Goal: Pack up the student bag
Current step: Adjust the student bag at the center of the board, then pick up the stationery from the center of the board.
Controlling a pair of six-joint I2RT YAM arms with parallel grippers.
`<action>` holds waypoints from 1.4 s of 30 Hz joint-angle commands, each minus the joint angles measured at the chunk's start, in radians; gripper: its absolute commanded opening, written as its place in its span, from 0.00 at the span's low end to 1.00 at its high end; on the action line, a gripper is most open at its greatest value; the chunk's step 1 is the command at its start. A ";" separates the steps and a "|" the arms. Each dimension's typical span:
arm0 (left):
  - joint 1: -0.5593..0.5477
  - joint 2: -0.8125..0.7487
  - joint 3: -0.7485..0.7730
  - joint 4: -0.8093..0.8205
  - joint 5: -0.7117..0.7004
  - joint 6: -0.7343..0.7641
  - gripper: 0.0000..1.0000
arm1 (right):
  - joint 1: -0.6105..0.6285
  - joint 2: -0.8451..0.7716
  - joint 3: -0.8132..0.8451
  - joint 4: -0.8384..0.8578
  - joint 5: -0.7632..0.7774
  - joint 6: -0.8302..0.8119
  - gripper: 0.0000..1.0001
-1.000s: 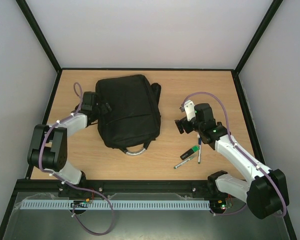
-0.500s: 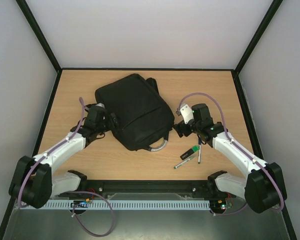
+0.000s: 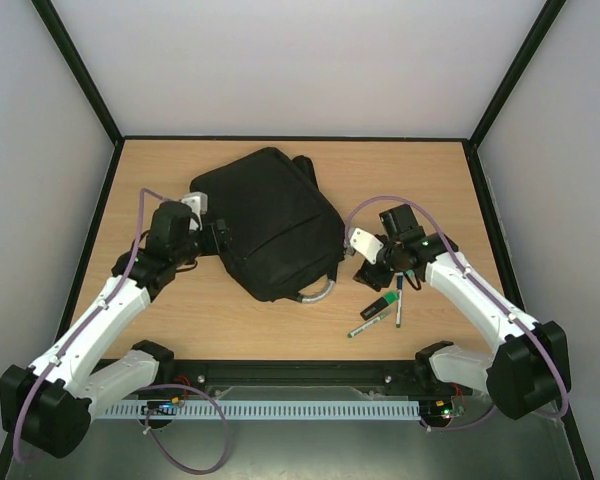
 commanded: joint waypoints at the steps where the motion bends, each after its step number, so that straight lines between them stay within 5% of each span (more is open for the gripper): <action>1: -0.002 -0.016 0.036 -0.054 0.162 0.163 0.81 | -0.002 -0.016 0.042 -0.274 0.066 -0.164 0.72; 8: -0.028 -0.026 0.005 -0.038 0.141 0.220 0.80 | -0.050 0.062 0.067 -0.284 0.230 -0.041 0.61; 15: -0.029 -0.073 -0.065 0.011 0.111 0.209 0.80 | -0.368 0.159 0.154 -0.285 0.181 0.028 0.60; 23: -0.029 -0.083 -0.072 0.009 0.101 0.204 0.80 | -0.578 0.299 0.187 -0.218 0.239 0.135 0.64; 33: -0.032 -0.118 -0.081 0.009 0.103 0.201 0.80 | -0.635 0.424 0.194 -0.162 0.321 0.157 0.71; 42: -0.034 -0.127 -0.082 0.006 0.096 0.201 0.81 | -0.666 0.502 0.208 -0.173 0.309 0.167 0.60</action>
